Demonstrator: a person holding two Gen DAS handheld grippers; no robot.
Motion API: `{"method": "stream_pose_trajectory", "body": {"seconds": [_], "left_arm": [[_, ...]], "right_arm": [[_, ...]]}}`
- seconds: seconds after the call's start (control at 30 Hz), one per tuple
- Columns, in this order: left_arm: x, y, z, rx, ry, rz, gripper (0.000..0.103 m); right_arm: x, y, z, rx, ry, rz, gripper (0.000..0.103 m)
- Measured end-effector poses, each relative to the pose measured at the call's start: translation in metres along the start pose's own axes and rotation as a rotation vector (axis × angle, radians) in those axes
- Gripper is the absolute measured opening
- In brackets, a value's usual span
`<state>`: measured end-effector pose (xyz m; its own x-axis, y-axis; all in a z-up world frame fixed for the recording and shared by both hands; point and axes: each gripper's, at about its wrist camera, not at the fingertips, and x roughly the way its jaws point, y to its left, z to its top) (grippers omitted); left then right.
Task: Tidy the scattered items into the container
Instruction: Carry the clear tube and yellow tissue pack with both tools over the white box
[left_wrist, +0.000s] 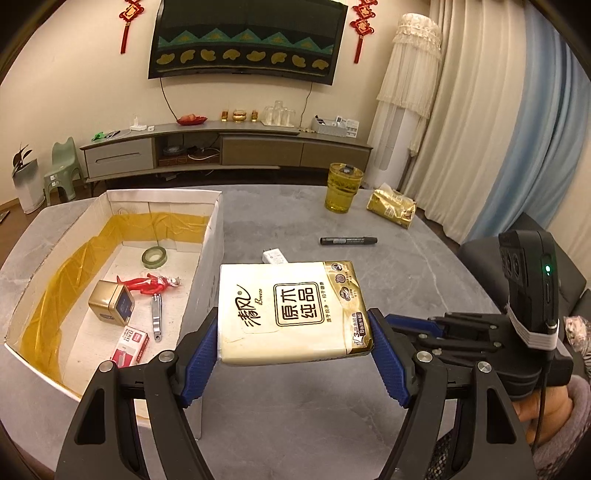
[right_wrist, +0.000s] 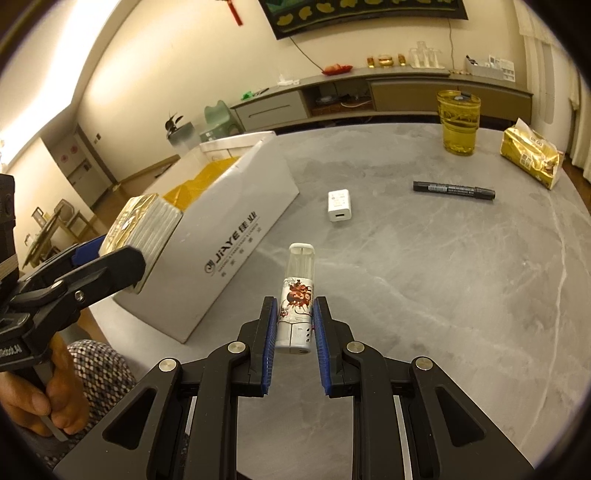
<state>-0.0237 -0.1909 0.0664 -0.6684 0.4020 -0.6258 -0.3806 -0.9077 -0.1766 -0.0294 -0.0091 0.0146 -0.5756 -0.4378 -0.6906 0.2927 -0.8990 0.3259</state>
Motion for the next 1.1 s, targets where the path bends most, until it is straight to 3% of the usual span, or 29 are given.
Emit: {"method": "stream_pose_trajectory", "body": {"seconds": [1.1], "left_arm": [[-0.051,0.069,-0.005,-0.147,-0.089,-0.007,0.076]], "right_arm": [[-0.022,0.078,0.014,-0.082,-0.043,0.061,0.021]]}}
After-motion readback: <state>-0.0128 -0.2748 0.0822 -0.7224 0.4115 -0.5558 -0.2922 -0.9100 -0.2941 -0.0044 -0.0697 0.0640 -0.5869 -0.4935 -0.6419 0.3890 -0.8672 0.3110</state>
